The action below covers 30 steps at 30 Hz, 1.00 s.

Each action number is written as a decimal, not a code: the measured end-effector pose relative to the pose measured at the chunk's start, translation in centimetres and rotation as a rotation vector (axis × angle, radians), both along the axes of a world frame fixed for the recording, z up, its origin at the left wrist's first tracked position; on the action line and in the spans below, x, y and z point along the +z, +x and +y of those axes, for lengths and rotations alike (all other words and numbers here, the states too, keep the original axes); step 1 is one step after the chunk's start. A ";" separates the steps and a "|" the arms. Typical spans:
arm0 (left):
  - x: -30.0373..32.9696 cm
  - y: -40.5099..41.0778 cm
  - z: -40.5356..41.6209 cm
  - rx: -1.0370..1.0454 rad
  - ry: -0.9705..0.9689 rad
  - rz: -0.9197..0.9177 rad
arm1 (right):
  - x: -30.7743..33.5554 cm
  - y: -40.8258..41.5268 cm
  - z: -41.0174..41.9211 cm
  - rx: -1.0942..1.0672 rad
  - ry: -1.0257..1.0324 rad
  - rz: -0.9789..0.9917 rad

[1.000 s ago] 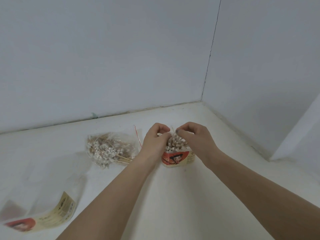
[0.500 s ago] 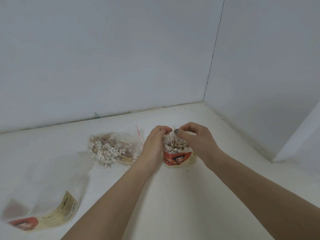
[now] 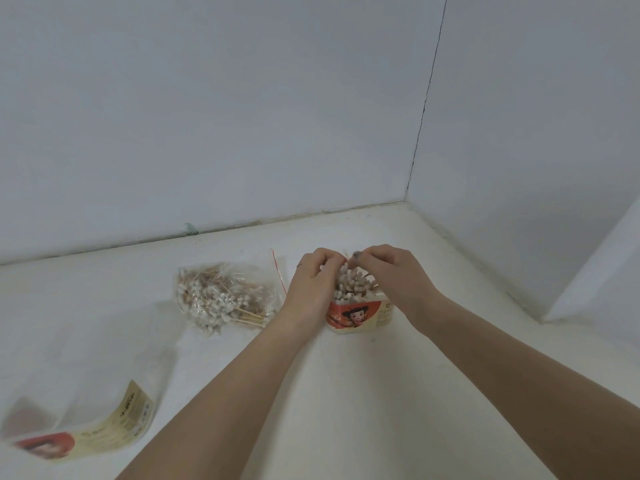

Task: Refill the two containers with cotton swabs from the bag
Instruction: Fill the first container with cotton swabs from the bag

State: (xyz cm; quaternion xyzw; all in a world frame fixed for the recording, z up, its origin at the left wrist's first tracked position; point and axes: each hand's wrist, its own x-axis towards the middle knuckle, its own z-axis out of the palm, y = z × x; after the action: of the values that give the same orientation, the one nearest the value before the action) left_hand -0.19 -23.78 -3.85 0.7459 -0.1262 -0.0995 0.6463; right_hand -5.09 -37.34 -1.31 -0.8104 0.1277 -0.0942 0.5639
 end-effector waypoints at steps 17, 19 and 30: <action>0.2 -0.1 -0.1 -0.012 0.036 -0.011 | -0.8 -1.4 -0.5 -0.080 -0.095 -0.168; 0.0 -0.1 -0.1 -0.021 0.060 -0.040 | -1.0 -2.1 -0.7 -0.062 -0.188 -0.216; 1.0 -1.8 1.7 -0.121 0.062 -0.092 | 0.0 -4.6 -1.9 0.056 -0.179 -0.216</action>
State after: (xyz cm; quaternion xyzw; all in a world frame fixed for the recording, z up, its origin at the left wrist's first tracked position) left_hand -2.01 -22.11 -2.84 0.7604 -0.1976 -0.1078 0.6092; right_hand -9.68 -39.21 -1.28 -0.8460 0.0348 -0.1760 0.5022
